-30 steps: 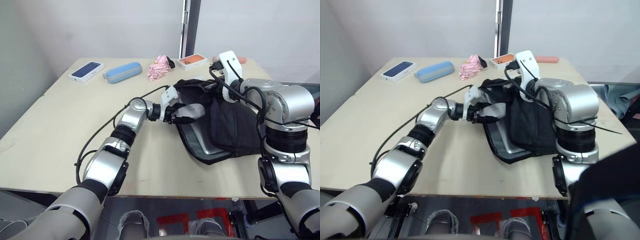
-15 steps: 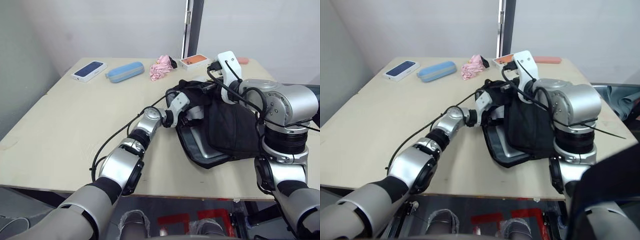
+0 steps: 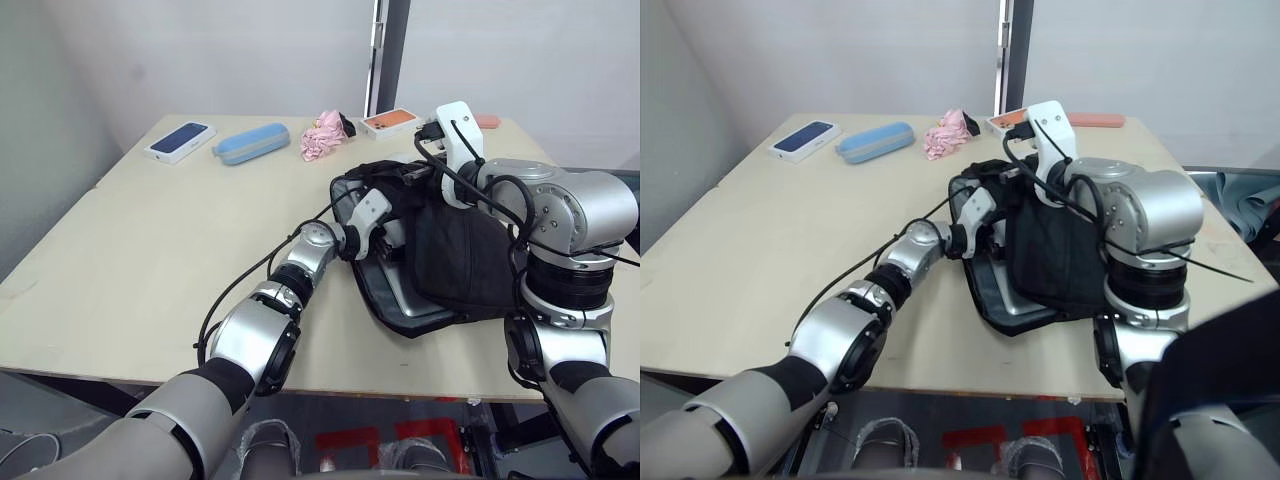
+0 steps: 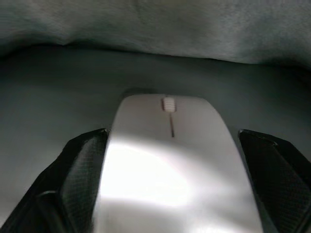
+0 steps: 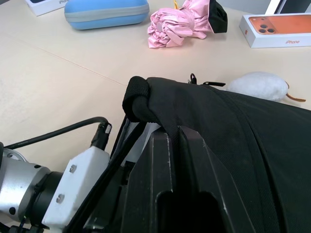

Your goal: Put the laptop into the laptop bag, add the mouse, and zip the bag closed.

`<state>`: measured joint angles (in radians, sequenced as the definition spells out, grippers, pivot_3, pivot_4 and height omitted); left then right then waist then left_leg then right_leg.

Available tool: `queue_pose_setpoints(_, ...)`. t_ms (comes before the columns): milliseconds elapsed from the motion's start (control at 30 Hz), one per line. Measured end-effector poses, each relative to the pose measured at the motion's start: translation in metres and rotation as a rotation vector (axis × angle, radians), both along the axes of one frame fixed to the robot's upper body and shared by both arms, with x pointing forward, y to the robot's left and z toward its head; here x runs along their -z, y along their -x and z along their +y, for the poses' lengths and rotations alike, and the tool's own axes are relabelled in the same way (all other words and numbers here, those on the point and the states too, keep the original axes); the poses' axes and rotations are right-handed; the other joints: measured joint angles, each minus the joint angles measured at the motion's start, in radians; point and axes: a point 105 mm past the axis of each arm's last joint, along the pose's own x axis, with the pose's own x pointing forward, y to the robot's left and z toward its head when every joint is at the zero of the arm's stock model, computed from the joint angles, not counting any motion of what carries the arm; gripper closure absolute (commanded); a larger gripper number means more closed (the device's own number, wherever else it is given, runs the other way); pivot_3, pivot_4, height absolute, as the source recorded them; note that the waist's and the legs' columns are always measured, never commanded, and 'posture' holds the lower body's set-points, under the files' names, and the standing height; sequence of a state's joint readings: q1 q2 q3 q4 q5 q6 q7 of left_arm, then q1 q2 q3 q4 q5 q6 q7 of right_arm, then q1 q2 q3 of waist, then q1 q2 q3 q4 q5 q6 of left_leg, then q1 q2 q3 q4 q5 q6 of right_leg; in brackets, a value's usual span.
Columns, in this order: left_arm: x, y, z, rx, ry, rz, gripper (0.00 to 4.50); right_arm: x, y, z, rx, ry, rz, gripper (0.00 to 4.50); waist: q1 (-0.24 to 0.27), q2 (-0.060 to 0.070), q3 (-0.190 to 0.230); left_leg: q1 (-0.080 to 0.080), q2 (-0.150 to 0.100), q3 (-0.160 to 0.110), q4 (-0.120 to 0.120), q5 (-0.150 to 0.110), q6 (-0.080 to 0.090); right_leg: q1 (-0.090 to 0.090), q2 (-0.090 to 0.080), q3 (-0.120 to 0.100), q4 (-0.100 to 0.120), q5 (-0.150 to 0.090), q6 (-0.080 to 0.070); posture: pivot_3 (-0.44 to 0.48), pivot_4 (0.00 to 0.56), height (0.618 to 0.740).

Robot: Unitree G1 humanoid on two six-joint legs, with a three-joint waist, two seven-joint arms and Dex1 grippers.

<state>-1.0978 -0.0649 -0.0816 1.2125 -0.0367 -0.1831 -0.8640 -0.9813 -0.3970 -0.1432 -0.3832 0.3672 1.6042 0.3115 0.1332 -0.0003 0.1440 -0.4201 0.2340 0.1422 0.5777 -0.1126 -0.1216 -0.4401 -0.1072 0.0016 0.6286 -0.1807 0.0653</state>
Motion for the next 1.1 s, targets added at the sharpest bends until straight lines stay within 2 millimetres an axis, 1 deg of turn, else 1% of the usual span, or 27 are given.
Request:
queue_pose_setpoints(100,-0.004,-0.001,0.006,0.022,0.006,-0.008,0.02,0.000,0.000,0.000,0.000,-0.001,-0.001,4.50,0.000,0.000,0.000,0.000,0.000,0.000,0.000,0.000,0.000,0.000,0.000,0.000,0.000,0.000,0.000,0.000,0.150,0.740)
queue_pose_setpoints(167,-0.012,0.000,0.014,0.062,0.015,-0.018,0.02,0.000,0.000,-0.001,0.001,-0.003,-0.003,4.50,0.000,0.000,0.000,0.000,0.000,0.000,0.000,0.000,0.000,0.000,0.000,0.000,0.000,0.000,0.000,0.000,0.150,0.740)
queue_pose_setpoints(300,-0.036,0.000,0.045,0.108,0.065,-0.039,0.02,0.001,0.002,-0.001,-0.007,-0.002,-0.004,4.50,-0.003,0.000,0.000,0.000,0.000,0.000,-0.001,0.000,0.000,0.000,0.000,0.000,0.000,0.000,-0.001,0.000,0.150,0.740)
queue_pose_setpoints(333,-0.040,0.003,0.059,0.127,0.068,-0.040,0.02,0.001,0.002,-0.001,-0.009,-0.002,-0.003,4.50,-0.004,0.000,0.000,0.000,0.000,0.000,-0.001,0.000,0.000,0.000,0.000,0.000,0.000,-0.001,-0.001,0.000,0.150,0.740)
queue_pose_setpoints(467,-0.041,0.019,0.095,0.170,0.037,-0.009,0.02,0.005,0.003,-0.002,-0.014,-0.001,0.005,4.50,-0.002,0.000,0.000,0.000,0.000,0.000,-0.001,0.000,0.000,0.000,0.000,-0.001,0.000,-0.001,-0.001,0.000,0.150,0.740)
queue_pose_setpoints(567,-0.042,0.035,0.135,0.185,-0.035,0.043,0.02,0.006,0.003,0.000,-0.037,-0.008,-0.007,4.50,-0.007,0.001,0.001,0.000,0.000,0.000,-0.001,0.000,-0.001,-0.001,0.000,-0.001,0.000,-0.001,-0.001,0.000,0.150,0.740)
queue_pose_setpoints(633,-0.046,0.046,0.161,0.186,-0.081,0.076,0.02,0.011,0.004,0.000,-0.061,-0.020,-0.004,4.50,-0.011,0.001,0.001,0.001,0.000,0.000,-0.002,0.000,-0.001,-0.001,0.000,-0.001,0.000,-0.001,-0.001,0.000,0.150,0.740)
queue_pose_setpoints(667,-0.049,0.051,0.169,0.190,-0.093,0.092,0.02,0.016,0.005,0.002,-0.084,-0.028,0.009,4.50,-0.010,0.001,0.001,0.001,0.000,-0.001,-0.001,0.000,-0.001,0.000,0.000,-0.001,0.000,-0.001,-0.001,0.000,0.150,0.740)
queue_pose_setpoints(700,-0.051,0.054,0.174,0.190,-0.098,0.101,0.02,0.020,0.006,0.004,-0.098,-0.031,0.019,4.50,-0.010,0.002,0.001,0.001,0.000,0.000,-0.001,0.000,-0.001,0.000,0.000,-0.001,0.001,-0.001,-0.001,0.000,0.150,0.740)
queue_pose_setpoints(733,-0.053,0.061,0.184,0.195,-0.115,0.134,0.02,0.028,0.008,0.010,-0.150,-0.030,0.030,4.50,-0.012,0.002,0.001,0.001,0.000,0.000,-0.001,-0.001,-0.001,0.000,0.000,-0.001,0.001,-0.001,-0.001,0.000,0.150,0.740)
queue_pose_setpoints(767,-0.053,0.063,0.192,0.187,-0.131,0.155,0.02,0.033,0.010,0.013,-0.181,-0.035,0.038,4.50,-0.014,0.002,0.001,0.001,0.000,0.000,-0.001,-0.001,-0.001,-0.001,0.000,-0.001,0.001,-0.001,-0.001,0.000,0.150,0.740)
queue_pose_setpoints(800,-0.054,0.065,0.199,0.176,-0.147,0.167,0.02,0.034,0.012,0.016,-0.209,-0.039,0.036,4.50,-0.017,0.002,0.001,0.001,0.000,0.000,-0.001,-0.001,-0.001,-0.001,0.000,-0.001,0.001,-0.001,-0.001,0.000,0.150,0.740)
queue_pose_setpoints(833,-0.056,0.067,0.213,0.148,-0.176,0.183,0.02,0.034,0.014,0.020,-0.261,-0.035,0.016,4.50,-0.024,0.002,0.001,0.001,0.001,0.000,-0.001,-0.001,-0.002,-0.002,0.001,-0.001,0.001,-0.001,-0.001,0.000,0.150,0.740)
queue_pose_setpoints(933,-0.068,0.070,0.235,0.094,-0.210,0.163,0.02,0.033,0.013,0.023,-0.358,-0.026,-0.017,4.50,-0.037,0.002,0.001,0.001,0.001,0.000,-0.001,-0.001,-0.002,-0.001,0.001,-0.001,0.001,-0.001,-0.001,0.000,0.150,0.740)
queue_pose_setpoints(1033,-0.081,0.079,0.245,0.092,-0.272,0.111,0.02,0.040,0.010,0.028,-0.432,-0.029,0.008,4.50,-0.040,0.002,0.001,0.001,0.002,0.000,-0.001,-0.001,-0.002,-0.001,0.001,-0.001,0.002,-0.001,-0.001,0.000,0.150,0.740)
queue_pose_setpoints(1100,-0.086,0.083,0.250,0.088,-0.313,0.089,0.02,0.045,0.013,0.032,-0.503,-0.007,0.026,4.50,-0.040,0.002,0.001,0.001,0.002,0.000,-0.001,-0.001,-0.002,-0.001,0.002,-0.001,0.001,-0.002,-0.001,0.000,0.150,0.740)
